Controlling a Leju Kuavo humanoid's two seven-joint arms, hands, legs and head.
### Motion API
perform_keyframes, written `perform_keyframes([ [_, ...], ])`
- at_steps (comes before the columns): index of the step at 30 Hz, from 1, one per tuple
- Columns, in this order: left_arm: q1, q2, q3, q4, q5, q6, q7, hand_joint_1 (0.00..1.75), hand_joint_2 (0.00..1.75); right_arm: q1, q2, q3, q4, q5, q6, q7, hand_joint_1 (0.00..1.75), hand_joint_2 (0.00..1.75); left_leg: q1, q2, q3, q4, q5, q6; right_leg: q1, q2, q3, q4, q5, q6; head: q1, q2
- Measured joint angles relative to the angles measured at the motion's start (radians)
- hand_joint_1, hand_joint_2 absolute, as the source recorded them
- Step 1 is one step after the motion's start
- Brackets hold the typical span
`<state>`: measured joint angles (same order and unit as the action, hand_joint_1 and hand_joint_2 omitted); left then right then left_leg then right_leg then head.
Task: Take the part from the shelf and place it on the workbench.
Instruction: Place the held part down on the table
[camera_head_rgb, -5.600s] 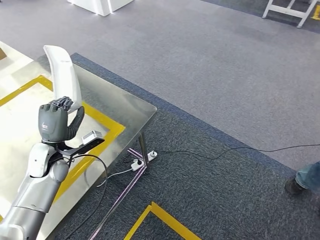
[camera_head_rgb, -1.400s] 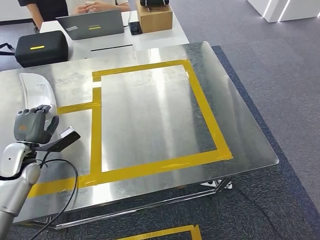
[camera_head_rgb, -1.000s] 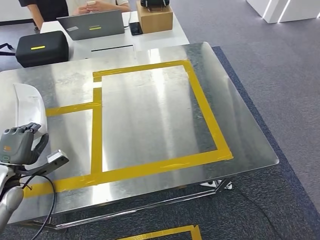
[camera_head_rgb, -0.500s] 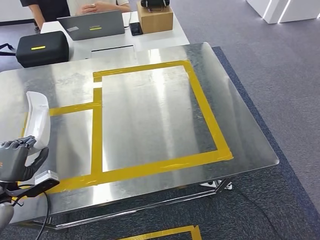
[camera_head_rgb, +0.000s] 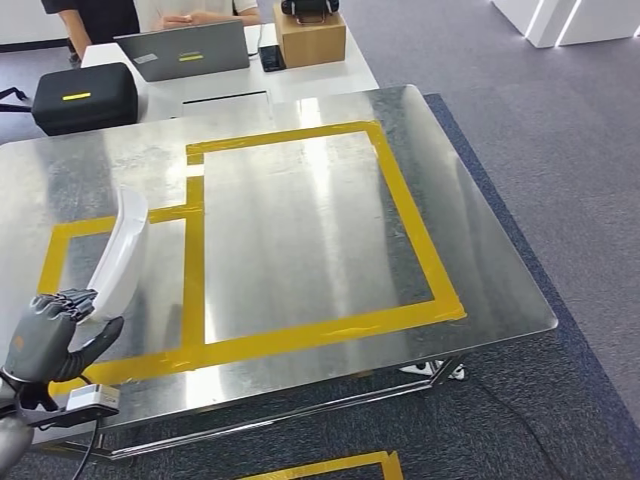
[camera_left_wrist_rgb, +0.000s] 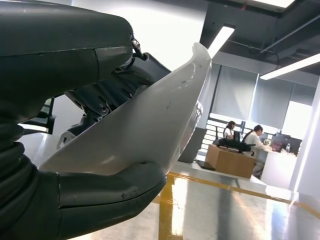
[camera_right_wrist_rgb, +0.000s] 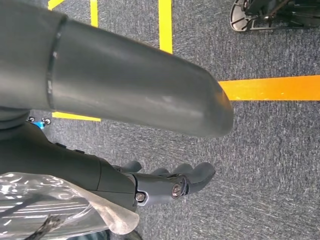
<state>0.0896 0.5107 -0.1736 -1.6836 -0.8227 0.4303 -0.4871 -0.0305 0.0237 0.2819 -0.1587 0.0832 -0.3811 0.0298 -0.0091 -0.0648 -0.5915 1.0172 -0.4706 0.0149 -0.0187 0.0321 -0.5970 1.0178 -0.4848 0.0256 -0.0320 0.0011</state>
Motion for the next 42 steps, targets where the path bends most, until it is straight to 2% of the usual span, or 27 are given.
perform_keyframes([
  [1,-0.001,0.0,-0.003,0.001,0.0,0.0,0.002,1.75,1.75,0.0,0.0,0.0,0.0,0.0,0.0,0.0,0.0,0.0,0.0,0.0,0.0,0.0,0.0,0.0,0.0,0.0,0.0,0.0,0.0,0.0,0.0,0.0],
  [5,-0.009,0.005,-0.013,0.012,-0.02,-0.006,0.043,0.0,1.75,0.0,0.0,0.0,0.0,0.0,-0.001,0.002,0.0,0.0,0.0,0.0,0.0,0.0,0.0,0.0,0.0,0.0,0.0,0.0,0.0,0.0,0.0,0.0],
  [8,-0.024,0.006,-0.014,0.042,-0.048,-0.017,0.094,0.0,1.75,0.0,0.0,0.0,0.0,0.0,-0.002,0.005,0.0,0.0,0.0,0.0,0.0,0.0,0.0,0.0,0.0,0.0,0.0,0.0,0.0,0.0,0.0,0.0],
  [12,-0.042,0.006,-0.014,0.091,-0.063,-0.041,0.136,0.0,0.0,0.0,0.0,0.0,0.0,0.0,-0.003,0.006,0.0,0.0,0.0,0.0,0.0,0.0,0.0,0.0,0.0,0.0,0.0,0.0,0.0,0.0,0.0,0.0],
  [18,-0.062,-0.006,-0.008,0.144,-0.079,-0.048,0.183,0.0,0.0,-0.001,0.0,0.0,0.0,-0.001,-0.006,0.008,0.0,0.0,0.0,0.0,0.0,0.0,0.0,0.0,0.0,0.0,0.0,0.0,0.0,0.0,0.0,0.0],
  [27,-0.062,-0.033,0.021,0.164,-0.089,0.004,0.187,0.0,0.0,0.0,0.0,0.0,0.0,-0.002,-0.006,0.01,0.0,0.0,0.0,0.0,0.0,0.0,0.0,0.0,0.0,0.0,0.0,0.0,0.0,0.0,0.0,0.0],
  [42,-0.062,-0.06,0.044,0.166,-0.097,0.019,0.192,0.0,0.0,0.0,0.0,0.0,0.0,-0.003,-0.005,0.01,0.0,0.0,0.0,0.0,0.0,0.0,0.0,0.0,0.0,0.0,0.0,0.0,0.0,0.0,0.0,0.0],
])
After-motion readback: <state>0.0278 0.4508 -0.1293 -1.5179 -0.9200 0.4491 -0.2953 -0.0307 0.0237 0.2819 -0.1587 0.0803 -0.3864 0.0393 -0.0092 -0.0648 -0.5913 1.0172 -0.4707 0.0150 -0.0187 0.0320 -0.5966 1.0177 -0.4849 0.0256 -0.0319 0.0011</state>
